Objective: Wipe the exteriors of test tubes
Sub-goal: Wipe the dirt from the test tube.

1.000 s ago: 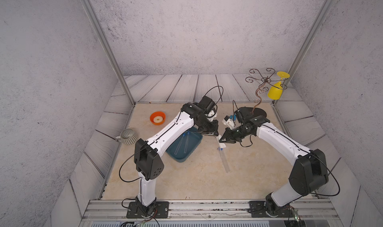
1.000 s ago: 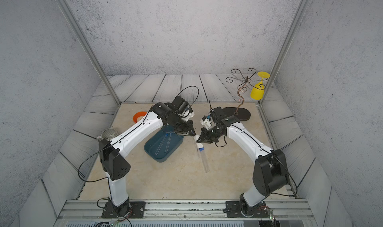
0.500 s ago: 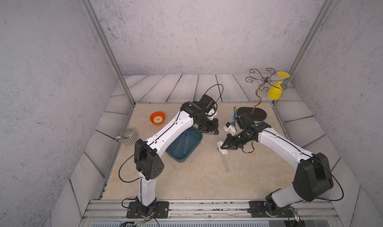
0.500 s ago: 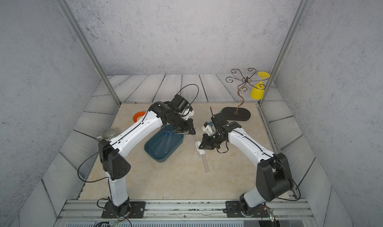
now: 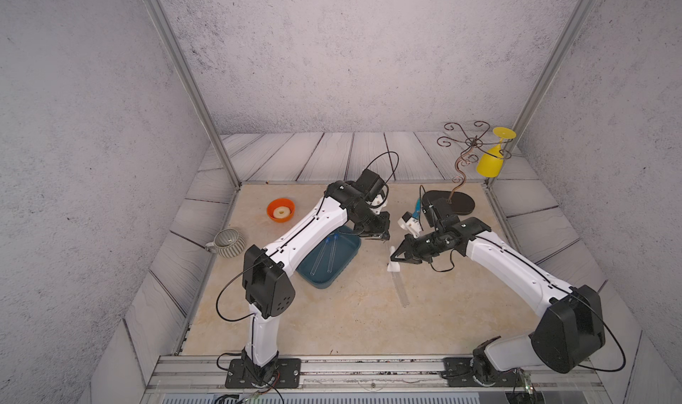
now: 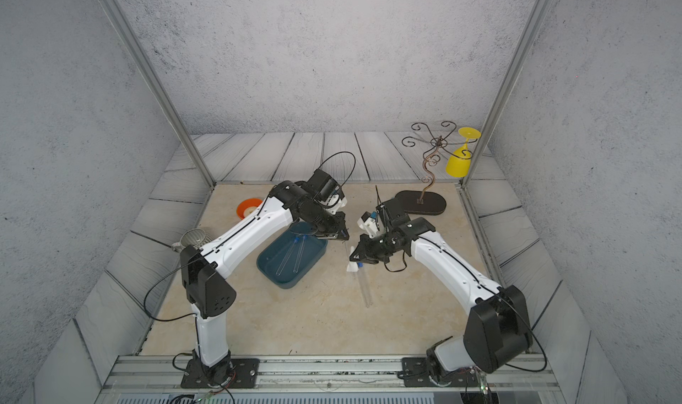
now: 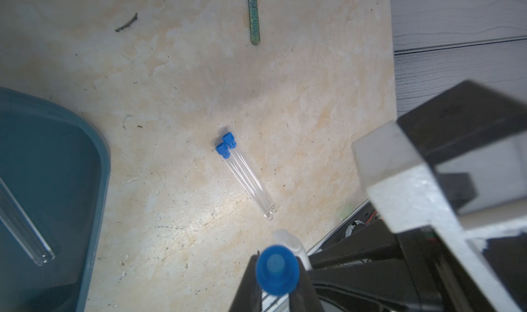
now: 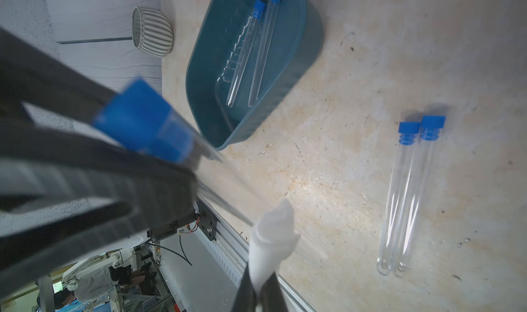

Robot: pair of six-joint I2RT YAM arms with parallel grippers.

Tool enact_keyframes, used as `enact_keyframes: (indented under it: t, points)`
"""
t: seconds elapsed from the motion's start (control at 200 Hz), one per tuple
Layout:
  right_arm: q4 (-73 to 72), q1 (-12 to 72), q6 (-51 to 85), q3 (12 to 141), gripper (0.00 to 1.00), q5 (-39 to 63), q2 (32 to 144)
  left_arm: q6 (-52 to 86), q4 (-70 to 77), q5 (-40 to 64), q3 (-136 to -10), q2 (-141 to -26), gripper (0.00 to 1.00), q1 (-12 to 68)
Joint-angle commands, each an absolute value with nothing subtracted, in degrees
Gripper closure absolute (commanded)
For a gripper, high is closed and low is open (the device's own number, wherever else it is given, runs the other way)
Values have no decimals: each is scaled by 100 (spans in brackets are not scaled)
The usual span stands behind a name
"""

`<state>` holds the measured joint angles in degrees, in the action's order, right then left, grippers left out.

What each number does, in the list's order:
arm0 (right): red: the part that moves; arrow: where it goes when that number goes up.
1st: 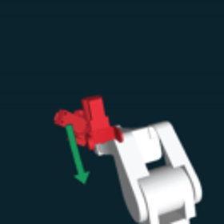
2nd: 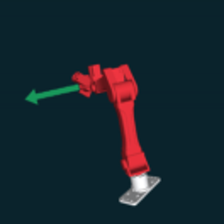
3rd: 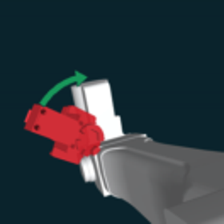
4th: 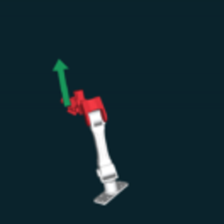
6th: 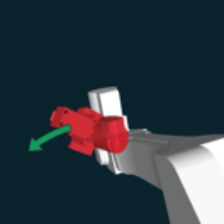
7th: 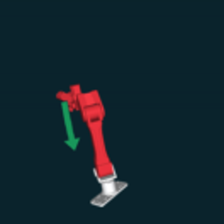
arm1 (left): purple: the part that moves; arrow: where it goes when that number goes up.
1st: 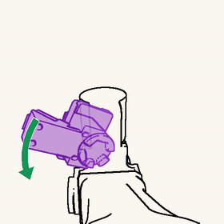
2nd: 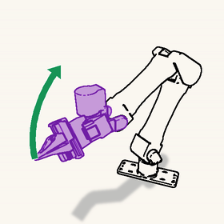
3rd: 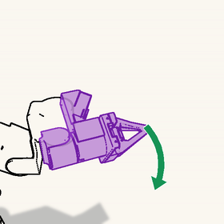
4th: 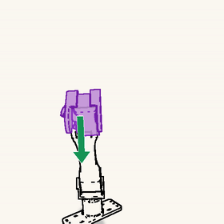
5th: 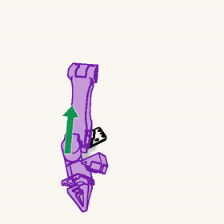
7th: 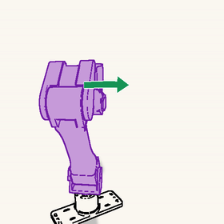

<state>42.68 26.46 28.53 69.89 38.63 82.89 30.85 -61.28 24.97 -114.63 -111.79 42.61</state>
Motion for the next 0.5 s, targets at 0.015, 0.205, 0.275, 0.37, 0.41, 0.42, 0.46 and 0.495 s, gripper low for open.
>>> enact_keyframes:
  t: [0.015, 0.205, 0.275, 0.37, 0.41, 0.42, 0.46, 0.495]
  points:
    - [4187, 2651, 2795, 7414, 93, 3810, 8609, 3023, -6247, 2485, -11317, -11035, 86, 4333]
    - [4175, 2654, 2776, 7863, 93, 3879, 8894, 3023, -6248, 2438, -11224, -10951, 86, 4342]
    - [4112, 2661, 2801, 7822, 93, 3978, 8863, 3032, -6241, 2443, -11241, -10951, 86, 4333]
    - [3985, 2655, 2879, 7576, 93, 4064, 8711, 3049, -6225, 2465, -11276, -10970, 86, 4298]
    - [3934, 2664, 2916, 7442, 93, 4078, 8624, 3059, -6218, 2483, -11285, -10975, 86, 4268]
    - [3923, 2663, 2931, 7402, 93, 4091, 8605, 3059, -6221, 2486, -11285, -10977, 86, 4260]
    - [3866, 2670, 2973, 7260, 93, 4118, 8519, 3059, -6202, 2495, -11302, -10986, 86, 4238]
    - [3817, 2672, 3013, 7128, 93, 4154, 8449, 3058, -6197, 2512, -11318, -10995, 86, 4229]
